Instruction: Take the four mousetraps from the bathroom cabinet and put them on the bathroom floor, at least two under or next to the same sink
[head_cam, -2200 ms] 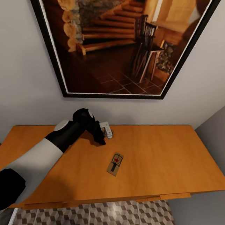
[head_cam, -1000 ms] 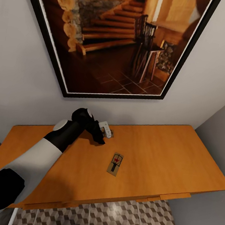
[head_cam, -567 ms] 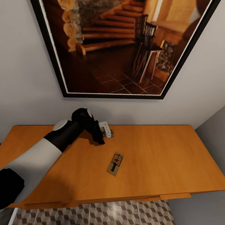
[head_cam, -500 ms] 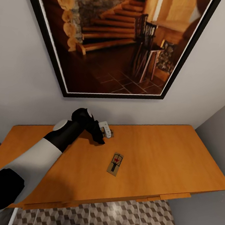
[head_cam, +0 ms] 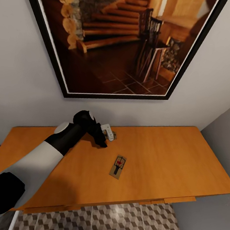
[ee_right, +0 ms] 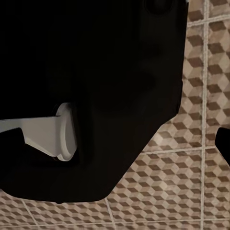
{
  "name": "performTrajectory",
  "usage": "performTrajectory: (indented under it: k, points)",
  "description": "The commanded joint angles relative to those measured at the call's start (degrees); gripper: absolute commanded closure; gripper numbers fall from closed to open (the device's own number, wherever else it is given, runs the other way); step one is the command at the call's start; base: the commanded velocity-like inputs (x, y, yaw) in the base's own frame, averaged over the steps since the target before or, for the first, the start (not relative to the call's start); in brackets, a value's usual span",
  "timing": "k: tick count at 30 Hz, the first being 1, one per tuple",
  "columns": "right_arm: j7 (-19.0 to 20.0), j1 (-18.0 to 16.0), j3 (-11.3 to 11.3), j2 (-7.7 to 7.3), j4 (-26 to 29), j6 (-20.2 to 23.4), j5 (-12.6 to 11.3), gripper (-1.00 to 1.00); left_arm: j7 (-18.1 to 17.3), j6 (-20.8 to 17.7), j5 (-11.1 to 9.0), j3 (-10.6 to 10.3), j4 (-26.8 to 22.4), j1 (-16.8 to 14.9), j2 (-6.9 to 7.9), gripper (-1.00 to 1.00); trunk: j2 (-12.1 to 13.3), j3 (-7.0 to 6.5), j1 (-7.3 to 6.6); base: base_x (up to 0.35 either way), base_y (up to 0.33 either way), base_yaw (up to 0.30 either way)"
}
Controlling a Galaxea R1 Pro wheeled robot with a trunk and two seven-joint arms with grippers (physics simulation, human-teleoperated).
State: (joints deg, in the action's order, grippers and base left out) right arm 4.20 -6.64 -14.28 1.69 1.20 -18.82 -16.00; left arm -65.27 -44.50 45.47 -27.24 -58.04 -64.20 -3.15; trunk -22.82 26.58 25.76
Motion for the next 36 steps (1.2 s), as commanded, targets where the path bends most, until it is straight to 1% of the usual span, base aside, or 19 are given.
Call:
performTrajectory:
  k: [1, 9, 36]
  points:
    - [0.28, -0.04, -0.31, 0.03, -0.09, -0.25, -0.61, -1.0, -0.47, -0.41, 0.47, -0.01, -0.06, -0.05, -0.02, -1.0, -0.1, 0.15, 0.03, 0.0, 0.0, 0.0]
    - [0.28, -0.04, -0.31, 0.07, -0.09, -0.25, -0.61, -1.0, -0.47, -0.41, 0.5, 0.0, -0.06, -0.05, -0.02, -1.0, -0.1, 0.52, 0.03, 0.0, 0.0, 0.0]
    - [0.28, -0.04, -0.31, 0.0, -0.12, -0.25, -0.58, -1.0, -0.47, -0.41, 0.5, -0.01, 0.62, -0.05, 0.01, -1.0, -0.1, 0.56, 0.03, 0.0, 0.0, 0.0]
